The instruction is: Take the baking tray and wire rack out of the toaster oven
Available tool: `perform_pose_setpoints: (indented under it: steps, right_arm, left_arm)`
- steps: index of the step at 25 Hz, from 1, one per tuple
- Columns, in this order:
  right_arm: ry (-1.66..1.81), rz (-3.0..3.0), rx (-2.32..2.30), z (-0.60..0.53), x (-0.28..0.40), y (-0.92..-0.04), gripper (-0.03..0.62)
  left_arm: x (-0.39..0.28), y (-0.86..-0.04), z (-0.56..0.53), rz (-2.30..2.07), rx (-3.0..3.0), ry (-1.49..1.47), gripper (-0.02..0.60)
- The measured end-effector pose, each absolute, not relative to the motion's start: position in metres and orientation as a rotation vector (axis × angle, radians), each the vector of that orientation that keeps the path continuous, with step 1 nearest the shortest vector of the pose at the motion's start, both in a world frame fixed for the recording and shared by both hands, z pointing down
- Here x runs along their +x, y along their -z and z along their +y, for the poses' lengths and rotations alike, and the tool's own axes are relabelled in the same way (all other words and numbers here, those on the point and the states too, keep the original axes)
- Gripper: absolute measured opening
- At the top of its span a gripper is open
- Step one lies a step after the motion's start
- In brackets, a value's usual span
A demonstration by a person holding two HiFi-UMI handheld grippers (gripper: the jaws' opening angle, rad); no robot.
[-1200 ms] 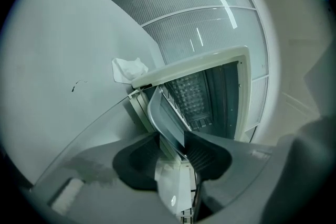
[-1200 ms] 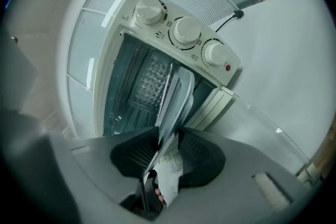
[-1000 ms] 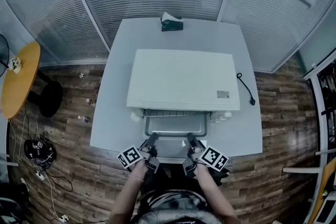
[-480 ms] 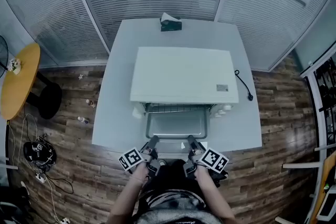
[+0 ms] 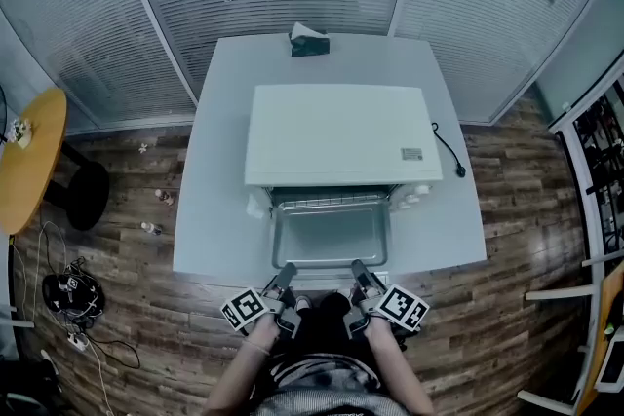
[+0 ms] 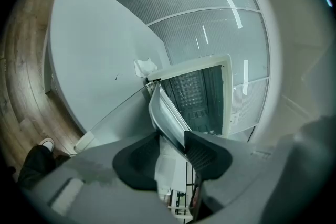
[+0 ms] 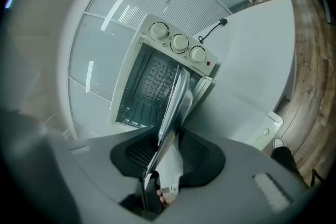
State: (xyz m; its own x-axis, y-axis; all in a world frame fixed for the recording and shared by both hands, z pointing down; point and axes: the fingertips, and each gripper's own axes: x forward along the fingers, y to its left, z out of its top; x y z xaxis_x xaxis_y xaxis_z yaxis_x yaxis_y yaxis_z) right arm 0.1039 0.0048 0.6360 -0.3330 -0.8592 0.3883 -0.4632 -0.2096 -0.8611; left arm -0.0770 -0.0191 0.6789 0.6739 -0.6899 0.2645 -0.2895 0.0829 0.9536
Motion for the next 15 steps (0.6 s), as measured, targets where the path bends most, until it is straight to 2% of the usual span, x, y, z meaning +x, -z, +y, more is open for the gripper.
perform_pose_setpoints:
  steps: [15]
  right_arm:
    - [1.419,1.707,-1.459,0.053,0.09,-0.591,0.123]
  left_arm:
    - [-0.088,-0.623,0.019,-0.765,1.694,0.362,0.155]
